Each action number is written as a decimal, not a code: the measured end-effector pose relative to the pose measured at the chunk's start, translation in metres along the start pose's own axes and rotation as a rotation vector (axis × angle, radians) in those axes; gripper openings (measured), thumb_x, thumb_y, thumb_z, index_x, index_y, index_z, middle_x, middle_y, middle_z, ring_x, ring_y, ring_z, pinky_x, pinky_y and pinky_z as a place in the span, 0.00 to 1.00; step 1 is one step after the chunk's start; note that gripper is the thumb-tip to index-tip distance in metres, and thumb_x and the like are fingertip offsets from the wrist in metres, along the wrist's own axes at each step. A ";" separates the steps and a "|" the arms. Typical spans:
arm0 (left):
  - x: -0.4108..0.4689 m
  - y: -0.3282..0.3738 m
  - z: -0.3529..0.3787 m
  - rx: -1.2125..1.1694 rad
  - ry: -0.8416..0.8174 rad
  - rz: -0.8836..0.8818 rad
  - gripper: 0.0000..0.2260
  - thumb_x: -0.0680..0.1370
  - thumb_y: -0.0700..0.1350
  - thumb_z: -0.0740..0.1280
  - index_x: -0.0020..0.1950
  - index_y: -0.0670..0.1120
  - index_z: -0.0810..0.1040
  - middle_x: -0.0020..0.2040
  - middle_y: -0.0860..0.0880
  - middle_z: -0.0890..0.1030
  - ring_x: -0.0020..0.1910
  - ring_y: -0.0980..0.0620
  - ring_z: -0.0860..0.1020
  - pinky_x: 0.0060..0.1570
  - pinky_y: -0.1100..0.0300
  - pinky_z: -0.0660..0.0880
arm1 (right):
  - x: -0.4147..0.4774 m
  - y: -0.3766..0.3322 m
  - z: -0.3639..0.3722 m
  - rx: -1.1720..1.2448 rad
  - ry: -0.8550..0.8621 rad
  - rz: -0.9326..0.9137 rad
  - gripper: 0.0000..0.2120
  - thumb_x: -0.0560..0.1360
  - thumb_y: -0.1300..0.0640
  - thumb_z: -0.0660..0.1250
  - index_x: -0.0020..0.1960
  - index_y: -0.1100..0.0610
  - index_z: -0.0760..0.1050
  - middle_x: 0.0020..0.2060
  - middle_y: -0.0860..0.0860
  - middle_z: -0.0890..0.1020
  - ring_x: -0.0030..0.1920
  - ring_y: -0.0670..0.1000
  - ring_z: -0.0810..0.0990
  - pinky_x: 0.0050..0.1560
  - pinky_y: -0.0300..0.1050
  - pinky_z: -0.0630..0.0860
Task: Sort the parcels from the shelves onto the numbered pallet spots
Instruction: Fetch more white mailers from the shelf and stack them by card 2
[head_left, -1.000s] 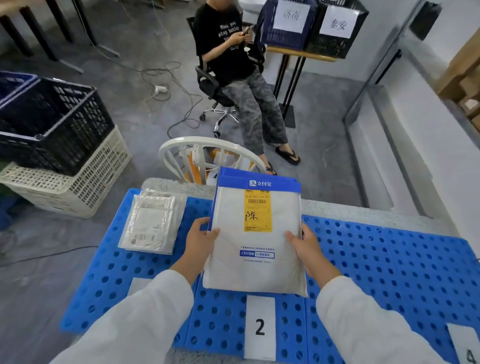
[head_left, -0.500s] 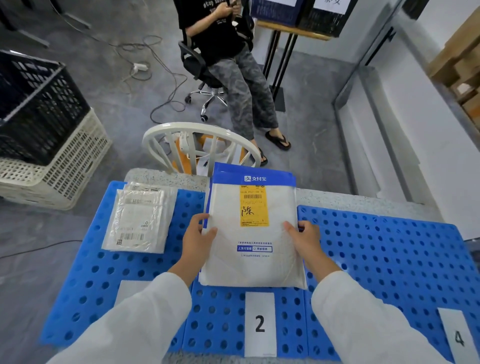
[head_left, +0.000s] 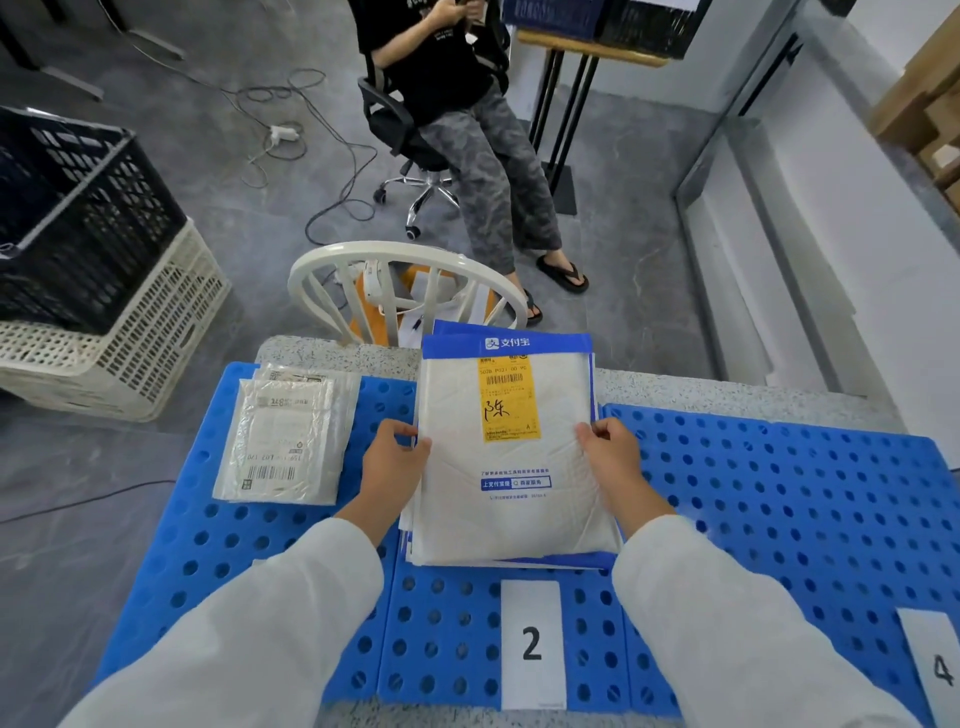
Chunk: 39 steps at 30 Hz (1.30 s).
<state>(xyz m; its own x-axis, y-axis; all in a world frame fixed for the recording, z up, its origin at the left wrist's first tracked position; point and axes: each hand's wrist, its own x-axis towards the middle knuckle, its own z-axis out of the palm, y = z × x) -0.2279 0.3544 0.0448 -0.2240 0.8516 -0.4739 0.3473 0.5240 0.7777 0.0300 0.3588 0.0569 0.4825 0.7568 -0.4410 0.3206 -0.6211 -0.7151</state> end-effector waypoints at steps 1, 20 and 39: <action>0.000 0.001 0.000 0.017 -0.003 0.008 0.10 0.79 0.47 0.66 0.58 0.46 0.71 0.47 0.48 0.76 0.40 0.55 0.74 0.35 0.63 0.69 | -0.001 0.000 0.000 -0.009 0.008 0.004 0.08 0.80 0.54 0.63 0.51 0.59 0.71 0.43 0.50 0.74 0.42 0.48 0.72 0.40 0.42 0.68; -0.124 0.126 0.084 0.651 -0.262 0.906 0.18 0.80 0.52 0.63 0.70 0.52 0.70 0.70 0.53 0.71 0.72 0.50 0.64 0.71 0.56 0.60 | -0.096 0.034 -0.206 -0.623 0.060 -0.406 0.27 0.80 0.44 0.61 0.75 0.53 0.63 0.72 0.50 0.68 0.71 0.54 0.67 0.75 0.52 0.57; -0.474 0.137 0.315 0.823 -0.689 1.475 0.29 0.78 0.55 0.66 0.76 0.49 0.61 0.74 0.50 0.66 0.73 0.51 0.63 0.71 0.56 0.61 | -0.298 0.285 -0.447 -0.547 0.413 -0.217 0.33 0.78 0.39 0.60 0.78 0.52 0.56 0.75 0.49 0.64 0.74 0.50 0.62 0.76 0.52 0.53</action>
<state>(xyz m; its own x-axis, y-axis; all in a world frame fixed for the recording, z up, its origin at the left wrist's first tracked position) 0.2126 0.0252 0.2457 0.9454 0.3098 0.1015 0.2481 -0.8856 0.3926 0.3414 -0.1349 0.2269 0.5961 0.8029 -0.0011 0.7544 -0.5606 -0.3413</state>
